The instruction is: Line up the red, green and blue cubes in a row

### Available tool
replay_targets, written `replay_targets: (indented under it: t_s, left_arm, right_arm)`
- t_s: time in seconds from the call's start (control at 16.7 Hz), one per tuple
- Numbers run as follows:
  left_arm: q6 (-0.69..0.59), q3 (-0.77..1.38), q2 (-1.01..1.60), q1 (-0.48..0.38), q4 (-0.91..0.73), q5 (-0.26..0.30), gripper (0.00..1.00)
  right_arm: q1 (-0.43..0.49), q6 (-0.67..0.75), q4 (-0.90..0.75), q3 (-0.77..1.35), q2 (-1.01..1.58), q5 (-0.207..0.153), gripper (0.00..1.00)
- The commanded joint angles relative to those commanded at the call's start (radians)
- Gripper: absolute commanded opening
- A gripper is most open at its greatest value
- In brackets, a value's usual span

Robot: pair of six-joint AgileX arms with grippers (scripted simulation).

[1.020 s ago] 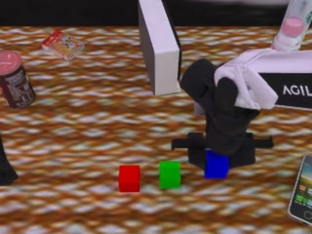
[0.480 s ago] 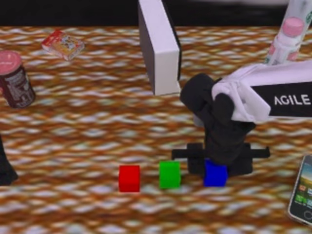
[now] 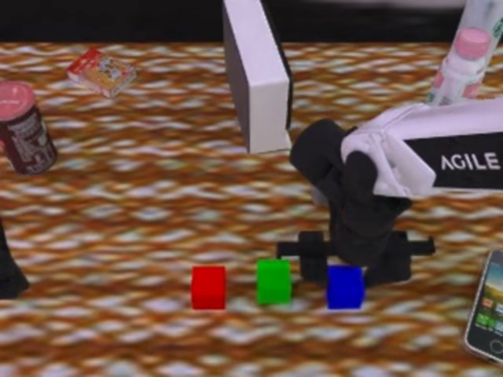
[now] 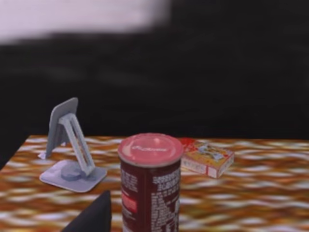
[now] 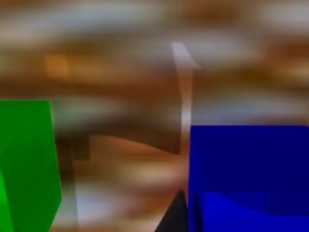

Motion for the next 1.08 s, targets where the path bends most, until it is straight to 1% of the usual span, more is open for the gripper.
replay_targets:
  t_s: [0.18,0.24,0.78,0.9,1.08]
  left_arm:
    - [0.0,0.0,0.0,0.0,0.0,0.0,1.0]
    - [0.0,0.0,0.0,0.0,0.0,0.0,1.0]
    - [0.0,0.0,0.0,0.0,0.0,0.0,1.0]
    - [0.0,0.0,0.0,0.0,0.0,0.0,1.0]
    - [0.0,0.0,0.0,0.0,0.0,0.0,1.0]
  right_arm:
    - [0.0,0.0,0.0,0.0,0.0,0.0,0.98]
    - [0.0,0.0,0.0,0.0,0.0,0.0,1.0]
    - [-0.001,0.0,-0.004,0.003,-0.002,0.0,1.0]
    - [0.002,0.0,-0.042,0.028,-0.017,0.0,1.0]
    - [0.005,0.0,-0.162,0.088,-0.064,-0.001,1.0]
